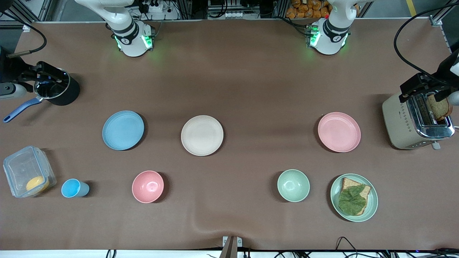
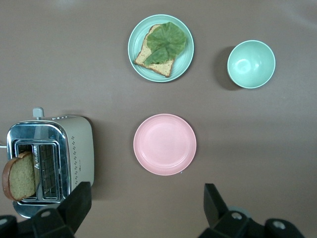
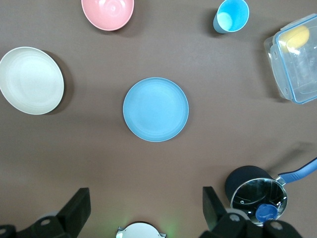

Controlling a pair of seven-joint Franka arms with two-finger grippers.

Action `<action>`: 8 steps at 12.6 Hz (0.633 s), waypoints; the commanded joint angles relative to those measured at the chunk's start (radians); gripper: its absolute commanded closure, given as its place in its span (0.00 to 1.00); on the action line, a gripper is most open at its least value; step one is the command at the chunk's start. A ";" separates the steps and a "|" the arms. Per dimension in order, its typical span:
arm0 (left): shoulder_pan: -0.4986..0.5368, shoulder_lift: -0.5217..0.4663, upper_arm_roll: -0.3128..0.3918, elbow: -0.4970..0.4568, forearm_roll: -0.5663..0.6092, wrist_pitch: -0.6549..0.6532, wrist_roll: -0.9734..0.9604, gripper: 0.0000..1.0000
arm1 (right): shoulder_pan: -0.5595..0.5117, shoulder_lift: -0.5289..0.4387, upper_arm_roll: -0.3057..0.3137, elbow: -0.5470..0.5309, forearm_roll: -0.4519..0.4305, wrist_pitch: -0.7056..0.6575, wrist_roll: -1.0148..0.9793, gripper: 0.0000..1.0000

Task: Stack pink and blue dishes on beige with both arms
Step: 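Reach the right gripper to the blue plate while the left gripper reaches pink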

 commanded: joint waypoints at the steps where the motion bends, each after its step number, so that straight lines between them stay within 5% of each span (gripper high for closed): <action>1: -0.001 0.005 -0.002 0.014 0.009 -0.041 -0.004 0.00 | 0.003 0.004 0.000 0.015 -0.003 -0.011 -0.001 0.00; 8: 0.016 0.028 0.003 -0.084 0.030 0.003 0.010 0.00 | 0.000 0.004 -0.002 0.011 -0.003 -0.011 -0.001 0.00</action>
